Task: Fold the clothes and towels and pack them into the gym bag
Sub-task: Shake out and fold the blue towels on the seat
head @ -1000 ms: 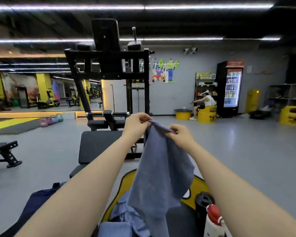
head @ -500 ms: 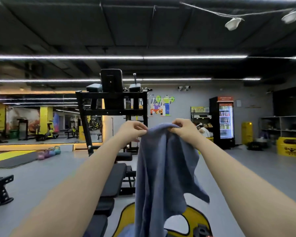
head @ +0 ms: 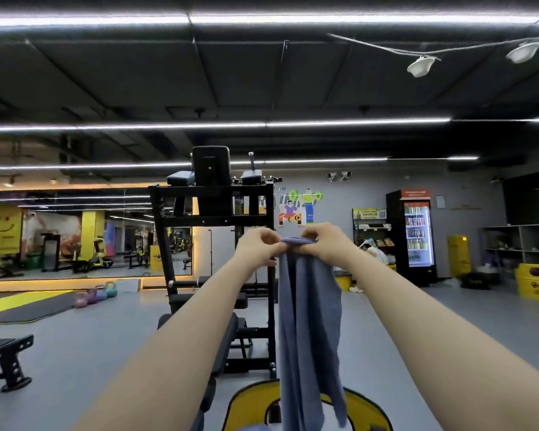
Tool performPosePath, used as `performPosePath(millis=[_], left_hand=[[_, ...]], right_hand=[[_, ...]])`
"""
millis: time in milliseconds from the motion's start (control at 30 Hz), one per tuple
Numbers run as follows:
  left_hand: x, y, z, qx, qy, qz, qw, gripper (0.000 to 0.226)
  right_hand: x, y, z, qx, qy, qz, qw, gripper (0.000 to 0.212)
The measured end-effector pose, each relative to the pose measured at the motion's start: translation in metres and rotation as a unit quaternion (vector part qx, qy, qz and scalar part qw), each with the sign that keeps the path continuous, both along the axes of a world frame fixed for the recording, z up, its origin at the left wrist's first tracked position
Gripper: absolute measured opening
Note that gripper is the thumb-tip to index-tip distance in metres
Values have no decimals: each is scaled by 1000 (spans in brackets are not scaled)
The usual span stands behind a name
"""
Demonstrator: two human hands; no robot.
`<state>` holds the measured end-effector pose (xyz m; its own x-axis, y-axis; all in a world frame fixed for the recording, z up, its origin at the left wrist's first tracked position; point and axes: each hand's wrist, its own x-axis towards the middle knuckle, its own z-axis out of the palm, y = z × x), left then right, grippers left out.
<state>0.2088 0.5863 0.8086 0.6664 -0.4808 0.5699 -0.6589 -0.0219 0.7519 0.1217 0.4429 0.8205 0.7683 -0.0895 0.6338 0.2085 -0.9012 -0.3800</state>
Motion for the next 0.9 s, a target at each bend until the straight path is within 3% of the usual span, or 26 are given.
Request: performPosePath(millis=[233, 300, 400, 467, 700, 900], left_hand=[[11, 21, -2, -18, 67, -23, 997, 11], [12, 24, -2, 12, 69, -27, 997, 12], [5, 24, -1, 57, 61, -68, 994, 15], [-2, 19, 0, 62, 36, -67, 995, 20], [-4, 18, 7, -22, -49, 20, 998, 11], [2, 27, 7, -102, 12, 27, 994, 20]], right_hand=[[-5, -17, -7, 107, -10, -15, 994, 23], [-3, -12, -6, 111, -17, -9, 994, 7], [2, -2, -1, 91, -24, 7, 996, 22], [4, 8, 1, 54, -23, 19, 998, 16], [7, 23, 6, 19, -23, 50, 998, 12], [5, 7, -4, 68, 7, 1, 998, 12]])
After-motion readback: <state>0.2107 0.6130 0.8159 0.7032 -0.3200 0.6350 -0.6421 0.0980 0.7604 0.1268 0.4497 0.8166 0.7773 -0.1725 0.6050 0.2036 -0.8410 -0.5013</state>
